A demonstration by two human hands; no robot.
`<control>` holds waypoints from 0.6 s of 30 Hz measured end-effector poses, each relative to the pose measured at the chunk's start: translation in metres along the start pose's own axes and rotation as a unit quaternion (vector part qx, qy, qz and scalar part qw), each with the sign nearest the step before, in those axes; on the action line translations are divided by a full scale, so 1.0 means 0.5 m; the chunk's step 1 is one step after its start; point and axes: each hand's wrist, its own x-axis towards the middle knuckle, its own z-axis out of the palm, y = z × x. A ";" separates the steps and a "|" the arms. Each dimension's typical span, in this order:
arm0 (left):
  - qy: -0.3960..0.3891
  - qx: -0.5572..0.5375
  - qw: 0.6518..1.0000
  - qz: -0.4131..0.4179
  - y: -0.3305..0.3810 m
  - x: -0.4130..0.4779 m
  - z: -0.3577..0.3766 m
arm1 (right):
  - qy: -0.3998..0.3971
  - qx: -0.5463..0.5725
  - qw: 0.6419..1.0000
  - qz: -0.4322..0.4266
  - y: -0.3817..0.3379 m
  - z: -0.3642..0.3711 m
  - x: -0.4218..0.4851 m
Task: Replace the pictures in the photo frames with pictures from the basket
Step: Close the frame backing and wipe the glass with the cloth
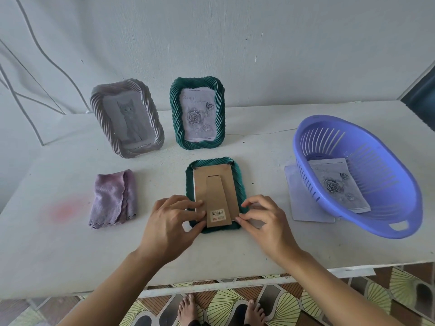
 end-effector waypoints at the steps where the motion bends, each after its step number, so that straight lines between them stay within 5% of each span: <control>1: -0.002 -0.001 1.000 -0.002 0.000 0.001 -0.001 | -0.017 -0.026 0.999 -0.019 0.001 -0.003 0.003; 9: -0.016 -0.025 1.000 -0.007 0.000 0.005 -0.009 | -0.094 -0.050 0.993 -0.050 0.006 -0.026 0.029; 14: -0.002 -0.084 0.996 -0.031 -0.005 0.011 -0.008 | -0.038 0.028 0.998 0.027 -0.003 -0.023 0.047; 18: 0.066 -0.074 0.986 -0.138 -0.007 0.020 0.000 | -0.003 -0.010 0.999 0.045 0.000 -0.004 0.073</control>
